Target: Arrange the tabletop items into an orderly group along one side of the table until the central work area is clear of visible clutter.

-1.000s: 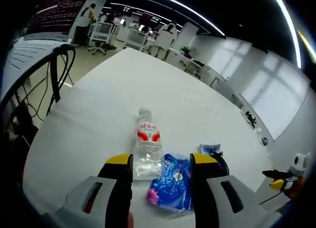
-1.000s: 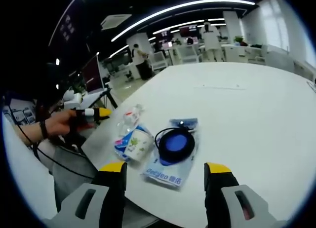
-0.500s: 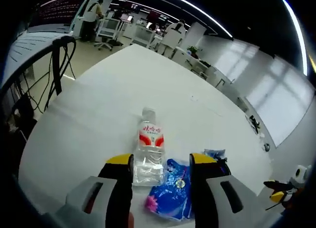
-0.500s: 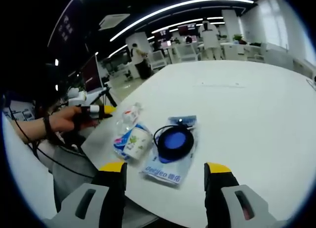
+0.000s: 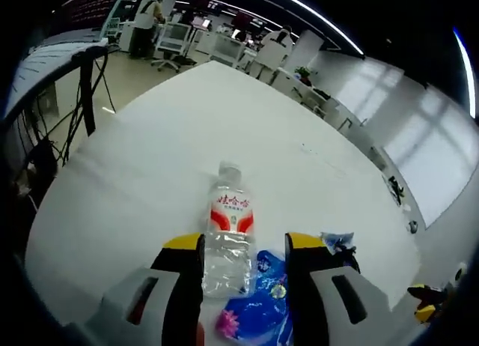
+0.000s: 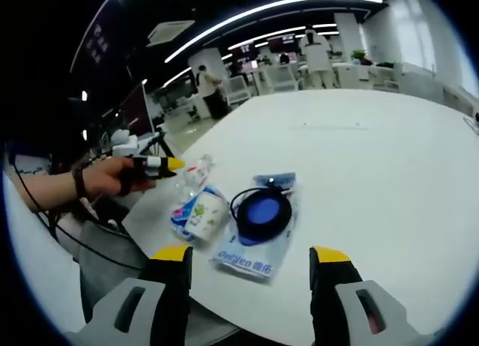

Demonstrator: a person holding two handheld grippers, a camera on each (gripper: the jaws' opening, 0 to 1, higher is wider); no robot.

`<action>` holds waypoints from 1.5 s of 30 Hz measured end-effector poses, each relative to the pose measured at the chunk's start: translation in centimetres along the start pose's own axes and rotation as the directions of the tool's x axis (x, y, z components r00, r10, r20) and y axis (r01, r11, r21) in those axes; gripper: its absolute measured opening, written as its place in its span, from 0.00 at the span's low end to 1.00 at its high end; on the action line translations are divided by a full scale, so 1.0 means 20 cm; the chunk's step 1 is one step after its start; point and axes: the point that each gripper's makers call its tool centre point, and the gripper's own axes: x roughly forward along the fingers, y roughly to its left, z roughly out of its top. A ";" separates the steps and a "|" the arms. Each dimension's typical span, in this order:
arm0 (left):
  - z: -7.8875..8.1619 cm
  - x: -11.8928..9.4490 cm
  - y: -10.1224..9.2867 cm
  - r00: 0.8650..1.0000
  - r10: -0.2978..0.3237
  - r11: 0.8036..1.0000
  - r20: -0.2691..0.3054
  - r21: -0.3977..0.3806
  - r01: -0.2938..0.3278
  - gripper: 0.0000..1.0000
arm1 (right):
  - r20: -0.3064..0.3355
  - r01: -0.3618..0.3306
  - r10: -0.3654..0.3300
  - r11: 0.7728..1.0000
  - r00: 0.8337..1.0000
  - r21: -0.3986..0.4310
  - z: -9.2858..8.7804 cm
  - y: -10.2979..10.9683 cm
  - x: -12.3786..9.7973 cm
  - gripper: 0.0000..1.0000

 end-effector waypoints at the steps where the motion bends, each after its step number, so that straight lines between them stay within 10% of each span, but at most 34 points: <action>1: 0.00 0.01 -0.01 1.000 -0.001 1.000 -0.004 0.001 0.001 0.42 | 0.001 0.001 -0.001 1.000 1.000 0.001 0.00 0.00 0.00 0.64; 23: -0.02 0.21 0.07 0.996 0.070 0.997 -0.054 0.017 -0.069 0.44 | -0.012 0.007 -0.006 1.000 1.000 0.017 -0.03 -0.03 0.00 0.64; 45: -0.10 0.28 0.07 0.983 0.130 0.952 -0.130 0.292 -0.088 0.38 | -0.017 0.000 0.000 1.000 1.000 0.011 -0.01 -0.03 0.01 0.64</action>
